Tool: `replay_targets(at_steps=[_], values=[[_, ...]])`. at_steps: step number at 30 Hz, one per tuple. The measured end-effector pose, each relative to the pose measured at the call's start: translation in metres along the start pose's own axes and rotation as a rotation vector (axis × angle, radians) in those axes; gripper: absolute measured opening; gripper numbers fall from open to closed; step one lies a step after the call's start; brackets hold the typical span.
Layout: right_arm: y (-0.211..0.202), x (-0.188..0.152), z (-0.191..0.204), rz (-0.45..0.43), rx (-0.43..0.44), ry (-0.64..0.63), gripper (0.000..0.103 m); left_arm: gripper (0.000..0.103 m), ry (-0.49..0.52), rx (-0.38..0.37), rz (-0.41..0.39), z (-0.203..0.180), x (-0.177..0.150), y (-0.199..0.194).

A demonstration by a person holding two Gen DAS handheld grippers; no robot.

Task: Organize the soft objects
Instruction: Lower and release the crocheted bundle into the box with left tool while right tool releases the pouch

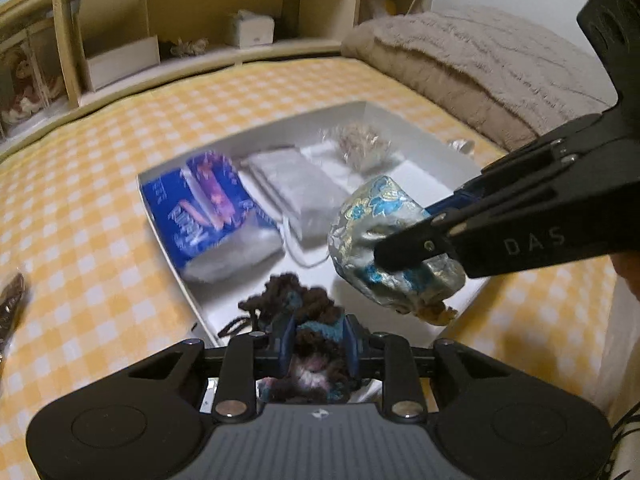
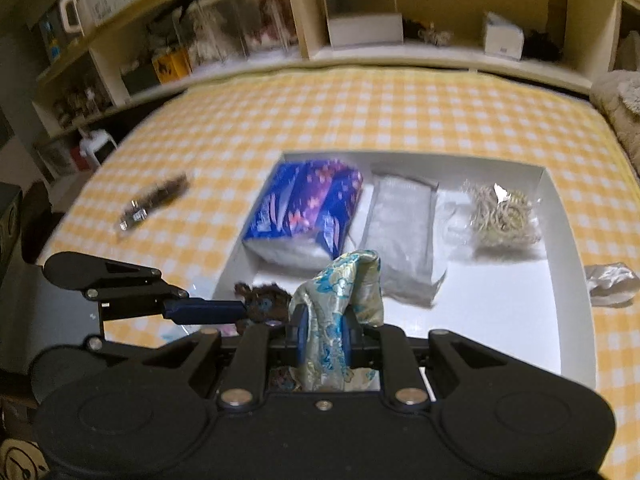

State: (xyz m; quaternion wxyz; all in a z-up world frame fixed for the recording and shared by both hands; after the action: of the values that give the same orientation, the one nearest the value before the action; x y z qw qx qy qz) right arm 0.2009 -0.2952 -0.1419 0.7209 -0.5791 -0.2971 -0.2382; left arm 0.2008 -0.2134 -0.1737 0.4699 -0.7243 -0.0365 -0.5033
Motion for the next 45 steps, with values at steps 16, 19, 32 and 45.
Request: replay_targets(at_steps=[16, 19, 32, 45], values=[[0.014, -0.015, -0.022, 0.09, -0.106, 0.003, 0.072, 0.034, -0.042, 0.013, -0.001, 0.009, -0.003, -0.004], [0.009, -0.015, -0.028, 0.077, -0.119, 0.037, 0.071, 0.036, -0.049, 0.015, -0.011, 0.008, 0.0, -0.009], [0.036, -0.038, -0.014, 0.218, -0.085, -0.042, 0.015, 0.036, -0.064, 0.028, -0.031, 0.01, 0.005, -0.02], [-0.022, -0.003, -0.028, -0.007, -0.131, 0.093, 0.038, 0.051, -0.094, 0.039, -0.09, 0.016, 0.018, -0.046]])
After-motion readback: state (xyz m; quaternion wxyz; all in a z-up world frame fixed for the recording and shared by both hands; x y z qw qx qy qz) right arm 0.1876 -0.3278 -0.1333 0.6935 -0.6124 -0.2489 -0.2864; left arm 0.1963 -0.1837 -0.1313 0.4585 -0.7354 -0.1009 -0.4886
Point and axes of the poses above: each gripper's, at about its wrist camera, not at the fingertips, and y roughly the way its jaws point, z to its left, x to its top, the point moved 10 cm from there along y, roughly the way its jaws point, and after that the axes turned 8 degrees about -z, right-handed, at the moved point
